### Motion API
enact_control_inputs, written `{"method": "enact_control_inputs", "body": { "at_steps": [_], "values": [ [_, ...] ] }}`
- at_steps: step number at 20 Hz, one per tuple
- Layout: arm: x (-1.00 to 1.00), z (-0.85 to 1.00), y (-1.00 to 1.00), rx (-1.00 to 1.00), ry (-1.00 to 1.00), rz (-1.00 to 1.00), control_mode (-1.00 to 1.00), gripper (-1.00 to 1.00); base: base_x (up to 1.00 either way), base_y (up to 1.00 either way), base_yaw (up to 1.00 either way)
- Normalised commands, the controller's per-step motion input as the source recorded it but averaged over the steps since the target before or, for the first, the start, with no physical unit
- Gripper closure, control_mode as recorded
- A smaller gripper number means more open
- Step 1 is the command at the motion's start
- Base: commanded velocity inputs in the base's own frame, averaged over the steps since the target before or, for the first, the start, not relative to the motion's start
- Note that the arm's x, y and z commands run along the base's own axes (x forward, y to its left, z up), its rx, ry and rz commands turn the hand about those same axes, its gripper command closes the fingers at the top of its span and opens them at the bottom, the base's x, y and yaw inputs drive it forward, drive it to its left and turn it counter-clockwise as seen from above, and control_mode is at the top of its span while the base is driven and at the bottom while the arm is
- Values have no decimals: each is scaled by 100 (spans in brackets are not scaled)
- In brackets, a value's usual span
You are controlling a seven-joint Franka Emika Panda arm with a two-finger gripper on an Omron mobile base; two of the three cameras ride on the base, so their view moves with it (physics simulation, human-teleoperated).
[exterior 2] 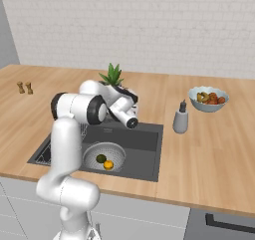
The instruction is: Put the colander in the sink, put the mango, tangerine in the colander, and turn on the sink faucet and pour water over the colander.
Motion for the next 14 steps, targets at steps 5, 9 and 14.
{"method": "enact_control_inputs", "body": {
  "at_steps": [5,9,14],
  "values": [
    [-12,-24,-85,6,0,0,-100,100,0,0,0],
    [-14,-24,-78,5,0,0,-100,100,0,0,0],
    [-9,-10,-54,1,0,0,-100,100,0,0,0]
  ]
}}
